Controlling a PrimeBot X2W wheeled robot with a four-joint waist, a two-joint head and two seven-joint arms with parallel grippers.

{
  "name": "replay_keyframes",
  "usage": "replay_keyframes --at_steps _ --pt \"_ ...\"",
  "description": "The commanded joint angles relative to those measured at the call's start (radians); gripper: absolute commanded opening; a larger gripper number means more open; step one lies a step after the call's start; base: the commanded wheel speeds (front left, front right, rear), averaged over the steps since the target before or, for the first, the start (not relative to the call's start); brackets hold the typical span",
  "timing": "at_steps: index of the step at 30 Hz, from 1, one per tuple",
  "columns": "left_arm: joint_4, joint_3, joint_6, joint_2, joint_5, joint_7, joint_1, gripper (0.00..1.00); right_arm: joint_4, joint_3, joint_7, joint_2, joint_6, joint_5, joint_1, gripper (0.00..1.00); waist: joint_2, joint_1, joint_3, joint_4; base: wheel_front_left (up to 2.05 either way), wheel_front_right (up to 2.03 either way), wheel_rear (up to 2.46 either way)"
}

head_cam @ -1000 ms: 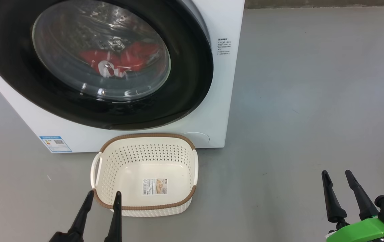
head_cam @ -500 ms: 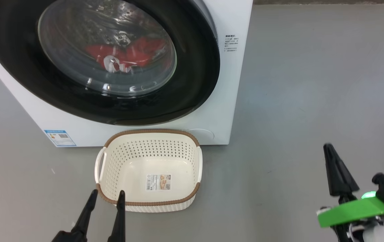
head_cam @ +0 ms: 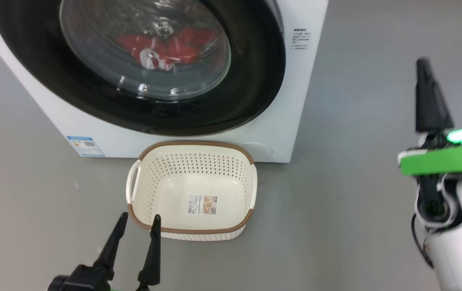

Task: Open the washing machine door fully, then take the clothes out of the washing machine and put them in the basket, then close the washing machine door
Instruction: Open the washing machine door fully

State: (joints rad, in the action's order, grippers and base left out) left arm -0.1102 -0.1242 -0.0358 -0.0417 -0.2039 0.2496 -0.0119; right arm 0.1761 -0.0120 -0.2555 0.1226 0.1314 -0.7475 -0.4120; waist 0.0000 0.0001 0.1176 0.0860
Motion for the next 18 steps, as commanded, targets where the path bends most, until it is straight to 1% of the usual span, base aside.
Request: replay_keyframes --at_steps 1,6,10,14,18 --pt "0.027 0.028 0.0 -0.009 -0.007 0.012 -0.034 1.0 -0.027 -0.016 -0.006 0.008 -0.001 -0.009 -0.042 0.0 0.0 0.0 0.021 0.021 0.0 0.0 0.0" --pt "0.031 0.014 0.005 -0.009 -0.015 0.012 -0.054 1.0 -0.004 -0.007 -0.006 0.038 -0.001 -0.076 -0.162 0.0 0.0 0.0 0.059 0.058 0.0 0.0 0.0" --pt "0.032 0.0 0.007 -0.009 -0.02 0.012 -0.072 1.0 0.044 -0.017 -0.006 0.074 -0.001 -0.152 -0.254 0.0 0.0 0.0 0.088 0.084 0.0 0.0 0.0" --pt "0.032 -0.014 0.01 -0.009 -0.025 0.012 -0.088 1.0 0.115 -0.08 -0.006 0.132 -0.001 -0.235 -0.337 0.0 0.0 0.0 0.111 0.107 0.0 0.0 0.0" --pt "0.033 -0.025 0.015 -0.009 -0.033 0.012 -0.1 1.0 0.189 -0.169 -0.001 0.188 -0.001 -0.319 -0.414 0.0 0.0 0.0 0.132 0.126 0.0 0.0 0.0"
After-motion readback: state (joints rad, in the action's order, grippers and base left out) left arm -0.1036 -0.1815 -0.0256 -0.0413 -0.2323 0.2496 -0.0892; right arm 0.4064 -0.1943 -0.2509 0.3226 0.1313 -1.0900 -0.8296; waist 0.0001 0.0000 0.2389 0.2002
